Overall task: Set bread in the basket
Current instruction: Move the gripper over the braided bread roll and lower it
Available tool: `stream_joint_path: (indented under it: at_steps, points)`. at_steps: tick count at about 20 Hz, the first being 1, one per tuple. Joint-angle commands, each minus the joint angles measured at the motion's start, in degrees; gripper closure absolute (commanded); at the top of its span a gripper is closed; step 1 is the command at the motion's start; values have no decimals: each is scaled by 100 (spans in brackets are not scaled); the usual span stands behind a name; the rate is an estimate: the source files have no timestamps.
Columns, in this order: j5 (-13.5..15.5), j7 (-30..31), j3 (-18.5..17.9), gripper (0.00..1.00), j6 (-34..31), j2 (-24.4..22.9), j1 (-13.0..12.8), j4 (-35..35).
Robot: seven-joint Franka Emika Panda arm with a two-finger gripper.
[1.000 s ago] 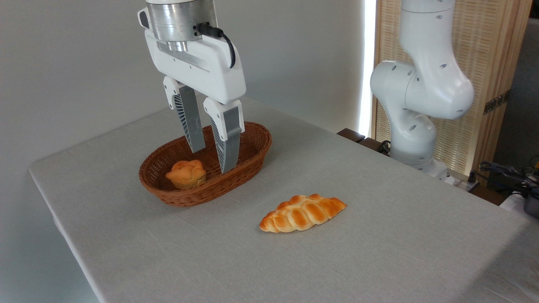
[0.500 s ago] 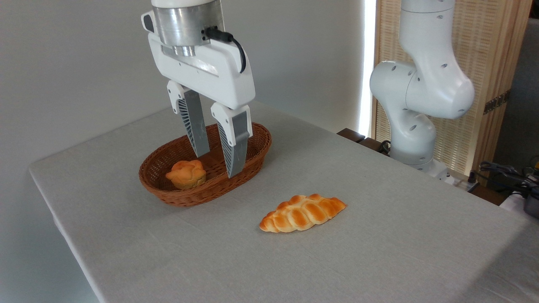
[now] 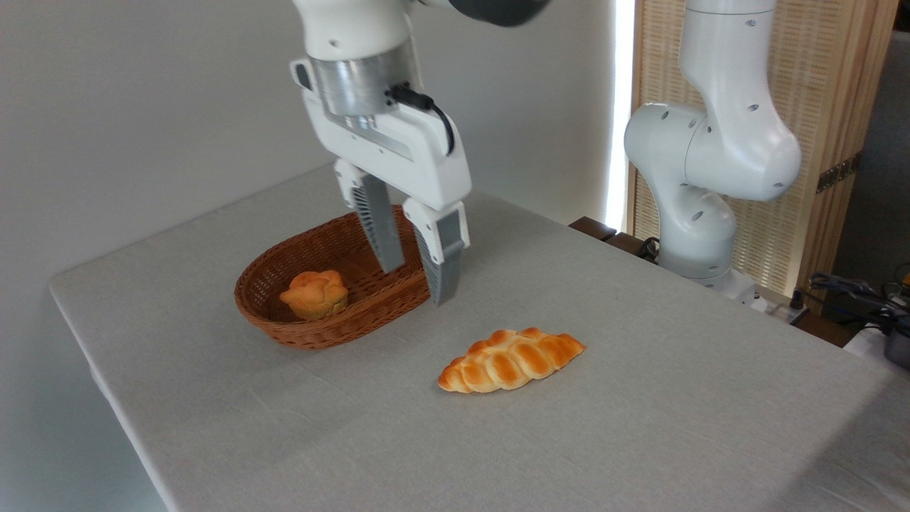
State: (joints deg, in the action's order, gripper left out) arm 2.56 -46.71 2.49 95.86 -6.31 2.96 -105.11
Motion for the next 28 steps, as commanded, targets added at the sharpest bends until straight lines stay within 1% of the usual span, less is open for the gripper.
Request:
stream_joint_path:
  at_steps: [1,3,5,7,9,11,13,17,28]
  points:
    - [113,-811,-29,0,381,-616,65,-1010]
    - [104,-1067,-21,0,398,-678,65,-1169]
    - [104,-1392,-12,0,504,-766,65,-1476]
    - [96,-1752,-56,0,906,-1011,65,-1967]
    - [69,-2016,-73,0,1293,-1143,65,-2354]
    - [34,-2315,-73,0,1663,-1179,65,-2715]
    - [34,-2447,-82,0,1795,-1179,65,-2935]
    - [34,-2466,-73,0,1849,-1179,65,-3112]
    - [25,-2466,-82,0,1866,-1127,65,-3191]
